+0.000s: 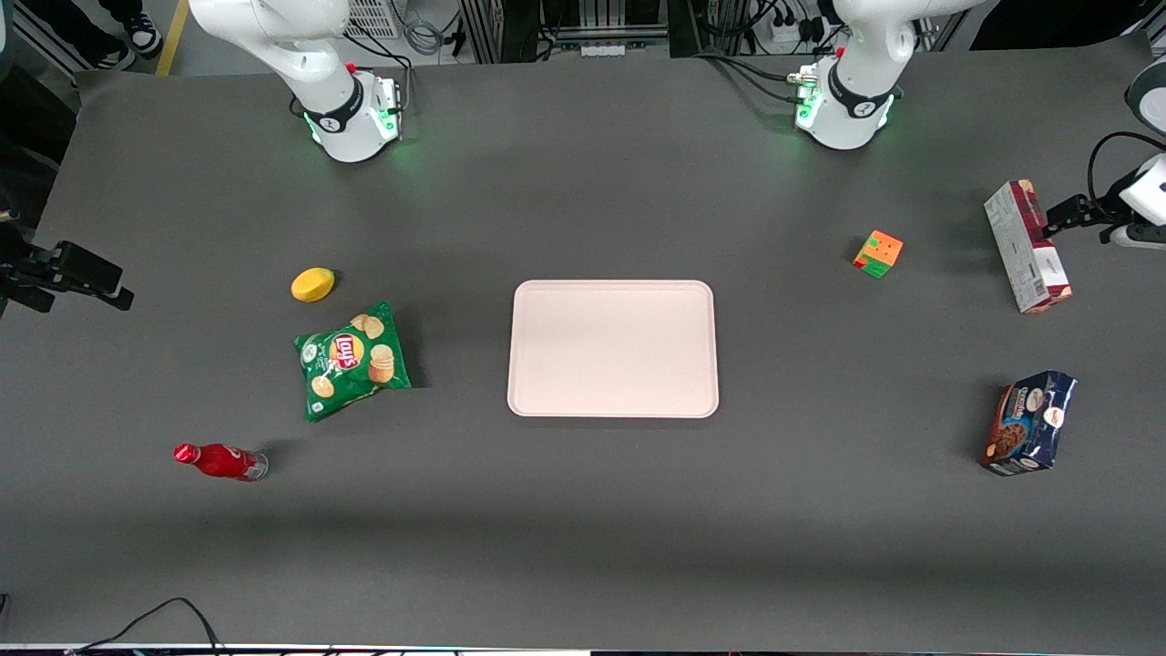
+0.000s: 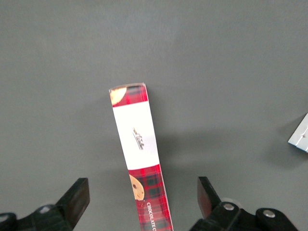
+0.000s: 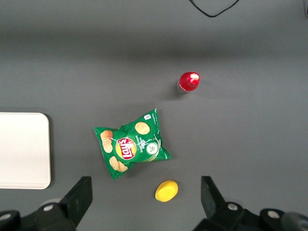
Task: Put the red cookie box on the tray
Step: 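Move the open left gripper over the upright red tartan cookie box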
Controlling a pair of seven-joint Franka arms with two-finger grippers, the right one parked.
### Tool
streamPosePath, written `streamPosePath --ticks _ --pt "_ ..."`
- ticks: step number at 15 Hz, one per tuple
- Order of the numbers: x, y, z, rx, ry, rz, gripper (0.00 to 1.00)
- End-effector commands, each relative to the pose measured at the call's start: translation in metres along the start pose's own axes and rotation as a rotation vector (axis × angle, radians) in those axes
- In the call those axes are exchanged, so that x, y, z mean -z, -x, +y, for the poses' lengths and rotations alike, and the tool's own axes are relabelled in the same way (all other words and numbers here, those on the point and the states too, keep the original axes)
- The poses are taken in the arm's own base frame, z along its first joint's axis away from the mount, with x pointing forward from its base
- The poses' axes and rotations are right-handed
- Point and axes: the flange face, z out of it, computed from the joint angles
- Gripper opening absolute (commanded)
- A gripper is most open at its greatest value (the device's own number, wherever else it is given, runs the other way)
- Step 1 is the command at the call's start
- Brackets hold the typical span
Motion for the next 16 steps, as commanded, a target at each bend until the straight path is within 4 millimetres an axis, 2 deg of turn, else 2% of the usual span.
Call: streamPosePath --ticks 1,7,10,13,16 --pt "-0.012 0.016 0.004 -0.004 -0.002 0.018 1.00" --pt "-0.051 0.019 0.004 0.004 -0.046 0.009 1.00" --pt "-0.068 0.026 -0.007 0.025 -0.065 -0.004 1.00" --pt "-0.076 0.038 -0.013 0.074 -0.042 -0.021 1.00" --pt "-0.080 0.040 -0.014 0.097 -0.024 -0.028 1.00"
